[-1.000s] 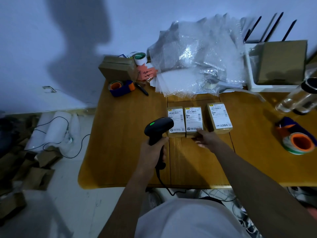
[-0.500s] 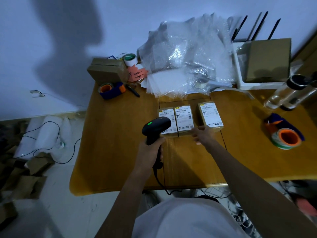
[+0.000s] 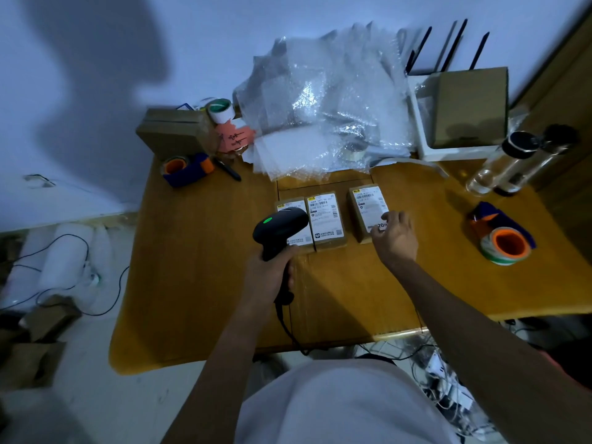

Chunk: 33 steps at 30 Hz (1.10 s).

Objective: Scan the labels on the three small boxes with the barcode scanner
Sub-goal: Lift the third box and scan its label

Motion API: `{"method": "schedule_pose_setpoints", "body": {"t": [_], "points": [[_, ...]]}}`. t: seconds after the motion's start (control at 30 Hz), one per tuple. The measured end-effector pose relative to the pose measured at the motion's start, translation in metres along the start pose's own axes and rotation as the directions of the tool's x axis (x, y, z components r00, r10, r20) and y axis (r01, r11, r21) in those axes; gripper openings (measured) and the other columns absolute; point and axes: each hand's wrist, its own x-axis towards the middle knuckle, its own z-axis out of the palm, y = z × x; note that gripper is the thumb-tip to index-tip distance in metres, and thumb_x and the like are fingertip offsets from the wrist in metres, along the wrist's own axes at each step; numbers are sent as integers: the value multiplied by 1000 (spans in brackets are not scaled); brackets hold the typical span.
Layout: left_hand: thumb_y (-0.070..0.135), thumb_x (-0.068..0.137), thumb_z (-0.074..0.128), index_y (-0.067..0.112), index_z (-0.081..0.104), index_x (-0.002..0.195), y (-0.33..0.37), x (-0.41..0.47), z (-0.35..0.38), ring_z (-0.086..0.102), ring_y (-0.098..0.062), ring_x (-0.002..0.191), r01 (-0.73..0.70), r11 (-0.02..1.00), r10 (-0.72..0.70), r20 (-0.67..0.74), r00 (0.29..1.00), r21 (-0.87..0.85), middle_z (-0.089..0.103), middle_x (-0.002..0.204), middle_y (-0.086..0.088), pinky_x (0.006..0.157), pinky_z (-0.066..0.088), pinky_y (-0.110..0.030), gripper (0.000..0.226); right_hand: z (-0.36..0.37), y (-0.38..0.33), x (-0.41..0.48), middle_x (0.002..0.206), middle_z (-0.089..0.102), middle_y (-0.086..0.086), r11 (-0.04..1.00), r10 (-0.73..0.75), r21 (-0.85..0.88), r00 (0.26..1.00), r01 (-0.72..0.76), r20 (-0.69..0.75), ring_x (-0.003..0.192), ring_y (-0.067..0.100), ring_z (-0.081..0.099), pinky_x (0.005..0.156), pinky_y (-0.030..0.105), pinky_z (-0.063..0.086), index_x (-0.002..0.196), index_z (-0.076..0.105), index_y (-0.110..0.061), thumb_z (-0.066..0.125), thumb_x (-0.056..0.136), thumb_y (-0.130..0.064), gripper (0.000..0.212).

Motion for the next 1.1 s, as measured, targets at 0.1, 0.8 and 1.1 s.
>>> {"method": "schedule_pose_setpoints", "body": {"t": [0.1, 0.8, 1.1], "points": [[22, 91, 73, 11, 61, 80, -1, 1, 2, 51, -12, 46, 0, 1000, 0, 4, 1000, 0, 56, 59, -2, 49, 48, -24, 19, 4, 7, 3, 130, 53, 20, 998, 62, -31, 997, -61, 38, 120, 37, 50, 91, 50, 51, 130, 53, -4, 66, 91, -33, 51], [22, 91, 73, 11, 65, 87, -15, -9, -1, 52, -13, 49, 48, 998, -48, -15, 999, 35, 58, 62, -3, 49, 47, -25, 14, 17, -1, 35, 148, 42, 21, 908, 361, 39, 825, -418, 436, 135, 39, 45, 105, 53, 47, 150, 25, -3, 85, 69, -54, 113], [22, 91, 73, 13, 63, 86, -19, -15, -2, 52, -14, 51, 61, 998, -60, -31, 998, 32, 58, 62, -2, 55, 47, -29, 15, 31, 26, 42, 141, 50, 15, 778, 375, 271, 766, -566, 522, 125, 34, 57, 97, 51, 54, 146, 34, -7, 94, 39, -59, 133]]}}
